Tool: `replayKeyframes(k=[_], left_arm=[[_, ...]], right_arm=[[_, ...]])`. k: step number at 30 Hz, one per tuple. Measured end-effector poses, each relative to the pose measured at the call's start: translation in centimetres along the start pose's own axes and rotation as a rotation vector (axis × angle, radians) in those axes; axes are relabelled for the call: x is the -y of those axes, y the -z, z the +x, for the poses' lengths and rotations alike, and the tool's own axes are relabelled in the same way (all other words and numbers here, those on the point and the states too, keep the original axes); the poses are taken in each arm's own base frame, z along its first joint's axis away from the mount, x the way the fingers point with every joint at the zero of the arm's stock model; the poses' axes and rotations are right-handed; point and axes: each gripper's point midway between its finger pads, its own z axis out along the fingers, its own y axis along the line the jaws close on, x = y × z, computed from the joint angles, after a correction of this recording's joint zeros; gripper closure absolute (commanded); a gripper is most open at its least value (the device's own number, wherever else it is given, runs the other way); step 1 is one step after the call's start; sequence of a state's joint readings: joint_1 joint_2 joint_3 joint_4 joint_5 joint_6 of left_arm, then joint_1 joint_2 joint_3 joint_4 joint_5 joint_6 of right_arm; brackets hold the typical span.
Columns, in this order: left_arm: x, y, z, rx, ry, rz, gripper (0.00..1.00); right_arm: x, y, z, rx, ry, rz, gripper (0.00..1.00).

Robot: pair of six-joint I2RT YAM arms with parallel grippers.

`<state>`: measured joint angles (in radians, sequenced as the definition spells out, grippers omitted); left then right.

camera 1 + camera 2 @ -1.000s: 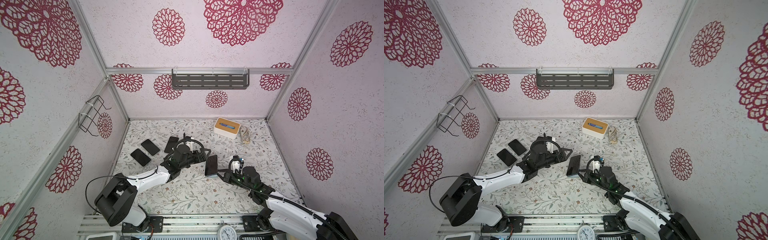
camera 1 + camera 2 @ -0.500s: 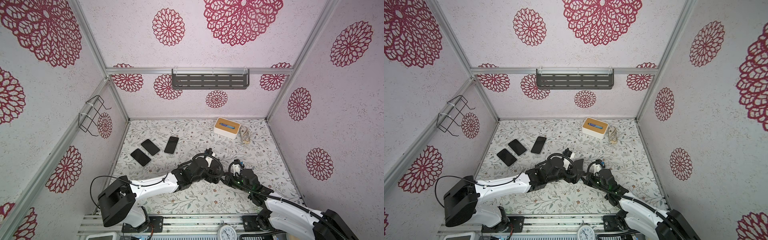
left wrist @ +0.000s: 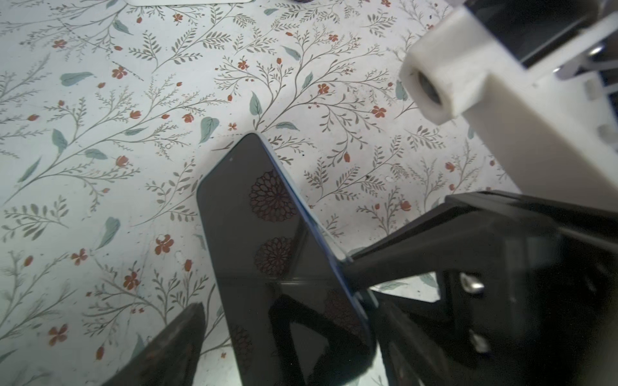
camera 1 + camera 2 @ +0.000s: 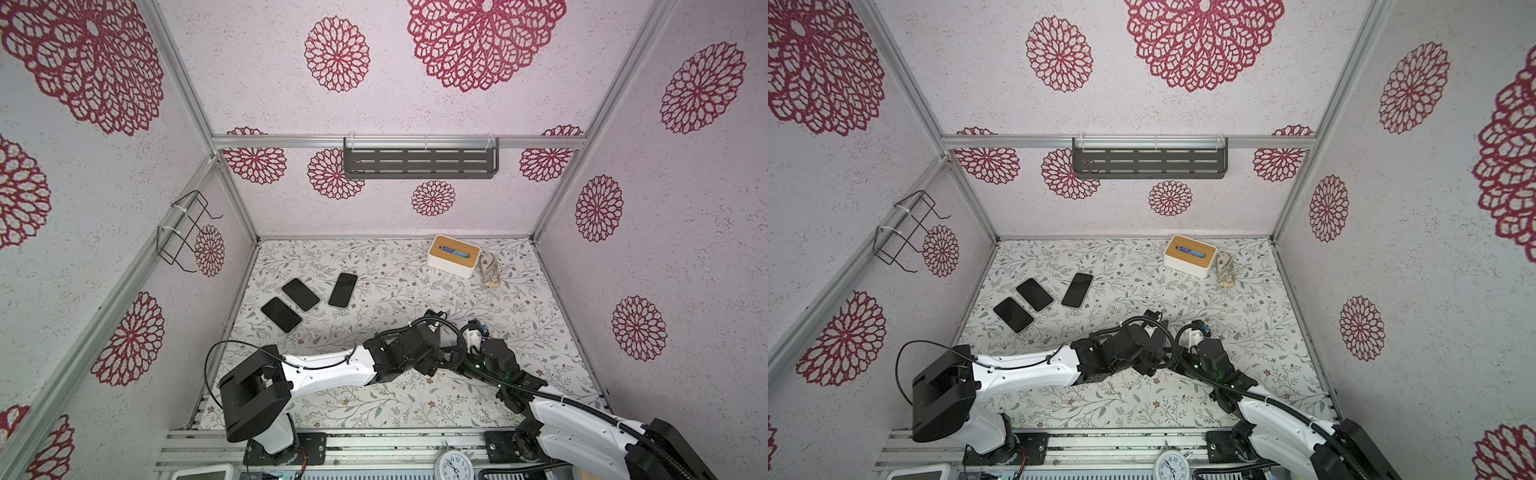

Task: Take the phone out of the phone case
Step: 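Pull the blue phone out with the left gripper while the right holds the case, then lower the blue phone onto the table with the left gripper and release it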

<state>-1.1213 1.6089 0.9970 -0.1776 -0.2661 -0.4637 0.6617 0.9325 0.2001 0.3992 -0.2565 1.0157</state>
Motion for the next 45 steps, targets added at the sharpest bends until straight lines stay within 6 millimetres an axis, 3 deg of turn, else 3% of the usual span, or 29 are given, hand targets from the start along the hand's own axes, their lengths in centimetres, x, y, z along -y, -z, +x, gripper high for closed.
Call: replayKeyframes(k=[7,23,38,45], left_arm=[[-0.3,-1.1,0.2,-0.007,-0.038,-0.047,0.31],[0.2,-1.2,0.1,0.032,-0.14,-0.119,0.88],[-0.5,-0.4,-0.3,0.068,-0.186,-0.21,0.97],[-1.6,3.5,-1.2,0.111,-0.258,-0.339,0.98]], right_arm=[[0.7,0.0,0.4,-0.008,-0.013,0.014,1.0],[0.2,0.2,0.3,0.003,-0.03,-0.017,1.0],[0.9,0.5,0.3,0.019,-0.041,0.003,1.0],[1.9,0.6,0.3,0.029,-0.04,0.046,1.0]])
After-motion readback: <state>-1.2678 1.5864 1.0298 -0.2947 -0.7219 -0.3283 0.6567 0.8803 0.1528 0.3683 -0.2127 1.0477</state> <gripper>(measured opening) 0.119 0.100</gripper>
